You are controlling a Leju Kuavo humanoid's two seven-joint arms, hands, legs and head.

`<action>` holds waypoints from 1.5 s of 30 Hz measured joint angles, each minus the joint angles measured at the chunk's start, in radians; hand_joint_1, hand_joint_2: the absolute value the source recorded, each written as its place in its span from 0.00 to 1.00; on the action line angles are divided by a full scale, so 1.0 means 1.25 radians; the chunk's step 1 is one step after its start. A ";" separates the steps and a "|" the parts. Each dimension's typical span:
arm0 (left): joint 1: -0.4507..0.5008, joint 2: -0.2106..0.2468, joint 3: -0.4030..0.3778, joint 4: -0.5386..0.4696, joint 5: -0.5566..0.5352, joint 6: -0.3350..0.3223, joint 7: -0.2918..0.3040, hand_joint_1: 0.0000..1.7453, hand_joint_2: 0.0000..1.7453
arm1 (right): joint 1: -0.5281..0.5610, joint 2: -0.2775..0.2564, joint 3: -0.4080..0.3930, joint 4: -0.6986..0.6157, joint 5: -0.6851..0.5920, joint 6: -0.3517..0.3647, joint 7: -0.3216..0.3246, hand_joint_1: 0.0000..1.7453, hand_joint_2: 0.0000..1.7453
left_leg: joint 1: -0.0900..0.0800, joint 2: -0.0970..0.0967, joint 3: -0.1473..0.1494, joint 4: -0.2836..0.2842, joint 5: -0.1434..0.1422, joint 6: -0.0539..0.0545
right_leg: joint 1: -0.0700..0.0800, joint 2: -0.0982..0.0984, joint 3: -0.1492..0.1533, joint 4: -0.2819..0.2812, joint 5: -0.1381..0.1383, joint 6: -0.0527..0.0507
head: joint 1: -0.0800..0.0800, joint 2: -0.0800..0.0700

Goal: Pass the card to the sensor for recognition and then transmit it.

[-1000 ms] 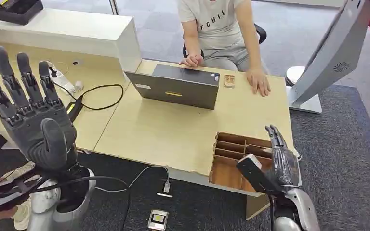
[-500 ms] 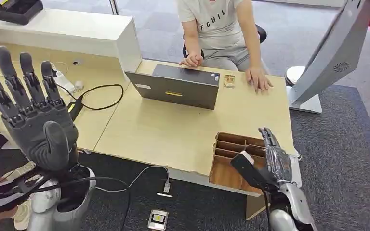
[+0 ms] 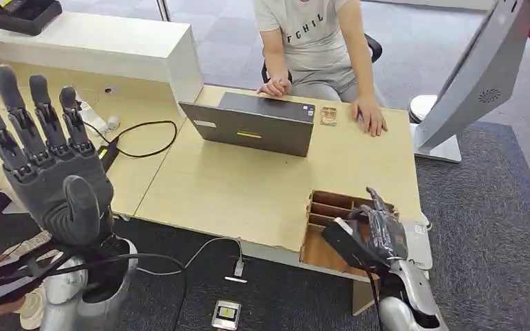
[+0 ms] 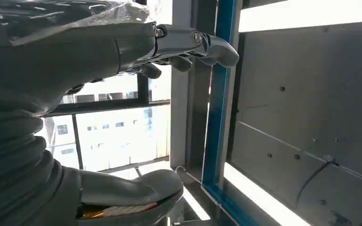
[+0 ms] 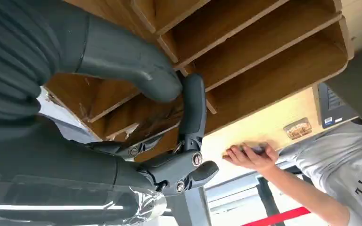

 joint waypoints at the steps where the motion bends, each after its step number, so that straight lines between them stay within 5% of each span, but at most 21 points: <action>1: 0.000 -0.001 0.000 0.000 0.000 -0.003 0.000 0.00 1.00 | -0.001 0.001 0.002 0.004 0.000 0.001 0.000 1.00 1.00 | 0.000 0.000 0.000 0.000 0.000 0.000 | 0.000 0.000 0.000 0.000 0.000 0.000 | 0.000 0.000; 13: 0.001 -0.015 0.006 0.000 -0.003 -0.042 0.000 0.00 1.00 | -0.007 0.004 0.008 0.029 -0.003 0.002 0.002 0.96 1.00 | 0.000 0.000 0.000 0.000 0.000 0.000 | 0.000 0.000 0.000 0.000 0.000 0.000 | 0.000 0.000; 15: 0.001 -0.017 0.006 0.001 -0.003 -0.047 0.000 0.00 1.00 | -0.007 0.004 0.008 0.029 -0.003 0.001 0.004 0.77 1.00 | 0.000 0.000 0.000 0.000 0.000 0.000 | 0.000 0.000 0.000 0.000 0.000 0.000 | 0.000 0.000; 16: 0.000 -0.019 0.006 0.002 -0.004 -0.048 0.000 0.00 1.00 | -0.007 0.004 0.008 0.030 -0.004 0.000 0.005 0.42 1.00 | 0.000 0.000 0.000 0.000 0.000 0.000 | 0.000 0.000 0.000 0.000 0.000 0.000 | 0.000 0.000; 17: 0.000 -0.020 0.007 0.003 -0.003 -0.049 0.000 0.00 1.00 | -0.007 0.004 0.008 0.031 -0.005 0.000 0.005 0.29 1.00 | 0.000 0.000 0.000 0.000 0.000 0.000 | 0.000 0.000 0.000 0.000 0.000 0.000 | 0.000 0.000; 18: 0.000 -0.021 0.007 0.004 -0.003 -0.050 0.000 0.00 1.00 | -0.007 0.004 0.008 0.033 -0.005 -0.002 0.005 0.29 1.00 | 0.000 0.000 0.000 0.000 0.000 0.000 | 0.000 0.000 0.000 0.000 0.000 0.000 | 0.000 0.000; 20: 0.000 -0.023 0.007 0.006 -0.003 -0.050 0.000 0.00 1.00 | -0.007 0.004 0.009 0.033 -0.006 -0.004 0.008 0.10 1.00 | 0.000 0.000 0.000 0.000 0.000 0.000 | 0.000 0.000 0.000 0.000 0.000 0.000 | 0.000 0.000; 22: 0.000 -0.024 0.008 0.009 -0.003 -0.050 0.000 0.00 1.00 | -0.007 0.004 0.009 0.033 -0.007 -0.006 0.009 0.02 1.00 | 0.000 0.000 0.000 0.000 0.000 0.000 | 0.000 0.000 0.000 0.000 0.000 0.000 | 0.000 0.000; 41: -0.011 -0.026 0.009 0.019 0.002 -0.024 0.000 0.00 1.00 | -0.008 0.005 0.011 0.035 -0.015 -0.024 0.002 0.00 1.00 | 0.000 0.000 0.000 0.000 0.000 0.000 | 0.000 0.000 0.000 0.000 0.000 0.000 | 0.000 0.000; 45: -0.012 -0.026 0.009 0.020 0.002 -0.022 0.000 0.00 1.00 | -0.010 0.001 0.005 0.019 -0.013 -0.074 0.001 0.00 1.00 | 0.000 0.000 0.000 0.000 0.000 0.000 | 0.000 0.000 0.000 0.000 0.000 0.000 | 0.000 0.000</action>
